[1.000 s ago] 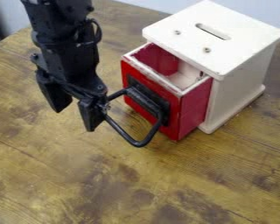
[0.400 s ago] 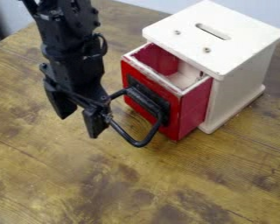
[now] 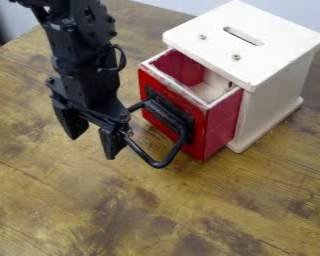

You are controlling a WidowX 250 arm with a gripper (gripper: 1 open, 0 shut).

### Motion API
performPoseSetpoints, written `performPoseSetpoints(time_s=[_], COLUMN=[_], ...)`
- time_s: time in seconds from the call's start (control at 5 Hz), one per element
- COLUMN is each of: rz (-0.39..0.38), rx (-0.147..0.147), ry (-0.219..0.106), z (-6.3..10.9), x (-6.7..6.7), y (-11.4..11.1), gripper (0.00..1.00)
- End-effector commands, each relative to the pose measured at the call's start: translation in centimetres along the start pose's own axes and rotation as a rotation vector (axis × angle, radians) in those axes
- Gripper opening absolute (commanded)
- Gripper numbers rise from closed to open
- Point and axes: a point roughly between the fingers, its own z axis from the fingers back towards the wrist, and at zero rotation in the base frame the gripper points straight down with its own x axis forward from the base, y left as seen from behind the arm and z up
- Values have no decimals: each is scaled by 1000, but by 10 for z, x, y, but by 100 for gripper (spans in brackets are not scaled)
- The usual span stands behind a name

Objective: Close the drawer

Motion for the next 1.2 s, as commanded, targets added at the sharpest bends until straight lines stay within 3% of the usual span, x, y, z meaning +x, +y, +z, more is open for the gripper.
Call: performPoseSetpoints(time_s=[0.0, 0.2, 0.4, 0.8, 1.0], rz=[42, 73, 106, 83, 48], rx=[3, 11, 15, 15, 12], ry=[-42, -52, -33, -44, -60], z=[10, 5, 1, 1, -2], x=[7, 5, 3, 2, 3], y=[15, 22, 29, 10, 14], gripper=[100, 100, 100, 100, 100])
